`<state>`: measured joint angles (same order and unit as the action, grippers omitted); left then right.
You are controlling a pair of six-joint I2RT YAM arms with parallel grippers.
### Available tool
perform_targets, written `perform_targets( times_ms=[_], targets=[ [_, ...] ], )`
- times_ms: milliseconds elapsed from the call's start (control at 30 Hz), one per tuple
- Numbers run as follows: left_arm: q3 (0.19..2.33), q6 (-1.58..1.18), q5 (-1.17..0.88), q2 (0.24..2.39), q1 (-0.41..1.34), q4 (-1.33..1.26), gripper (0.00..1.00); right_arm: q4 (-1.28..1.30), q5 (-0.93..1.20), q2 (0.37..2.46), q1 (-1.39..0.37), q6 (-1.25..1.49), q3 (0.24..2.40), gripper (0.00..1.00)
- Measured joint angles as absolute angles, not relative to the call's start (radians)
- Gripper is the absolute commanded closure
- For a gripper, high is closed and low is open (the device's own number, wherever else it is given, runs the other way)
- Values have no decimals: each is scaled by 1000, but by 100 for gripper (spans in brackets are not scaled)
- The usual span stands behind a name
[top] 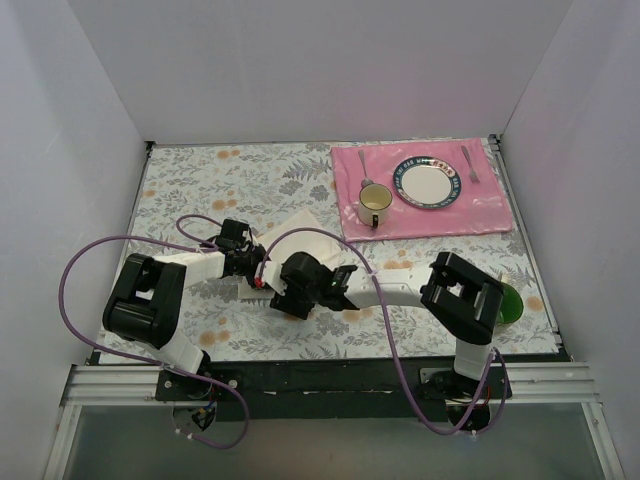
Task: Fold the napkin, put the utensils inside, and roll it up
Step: Roll the napkin with the utensil
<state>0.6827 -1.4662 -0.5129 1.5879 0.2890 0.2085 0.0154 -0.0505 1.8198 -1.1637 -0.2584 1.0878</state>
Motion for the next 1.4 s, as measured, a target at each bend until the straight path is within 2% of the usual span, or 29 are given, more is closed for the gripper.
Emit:
perform_targets(
  times_ms=[167, 300, 367, 400, 433, 567, 667, 800, 1000, 1200, 1400],
  targets=[
    [683, -1467, -513, 1588, 289, 209, 97, -23, -50, 1845, -1155, -252, 1077, 35],
    [683, -1466, -513, 1587, 289, 210, 96, -99, -25, 1845, -1131, -214, 1039, 43],
    [683, -1466, -513, 1586, 289, 210, 90, -165, -6, 1838, -1109, -181, 1000, 53],
    [681, -1467, -513, 1581, 288, 210, 87, -186, -6, 1837, -1106, -175, 987, 54],
    [677, -1470, -509, 1572, 283, 213, 77, -212, -8, 1835, -1105, -168, 968, 58],
    [641, -1488, -476, 1458, 237, 261, 57, -299, -25, 1832, -1103, -150, 923, 73],
    [630, -1501, -420, 1290, 166, 324, 47, -354, -26, 1832, -1101, -144, 897, 85],
    [661, -1520, -350, 1096, 134, 393, 41, -414, -13, 1830, -1099, -113, 884, 98],
    [657, -1570, -322, 991, 134, 497, 39, -453, 62, 1831, -1066, -55, 867, 99],
    [619, -1660, -303, 995, 137, 624, 38, -483, 226, 1849, -996, 20, 867, 99],
    [565, -1764, -299, 1068, 178, 616, 40, -529, 359, 1877, -950, 79, 859, 99]
  ],
)
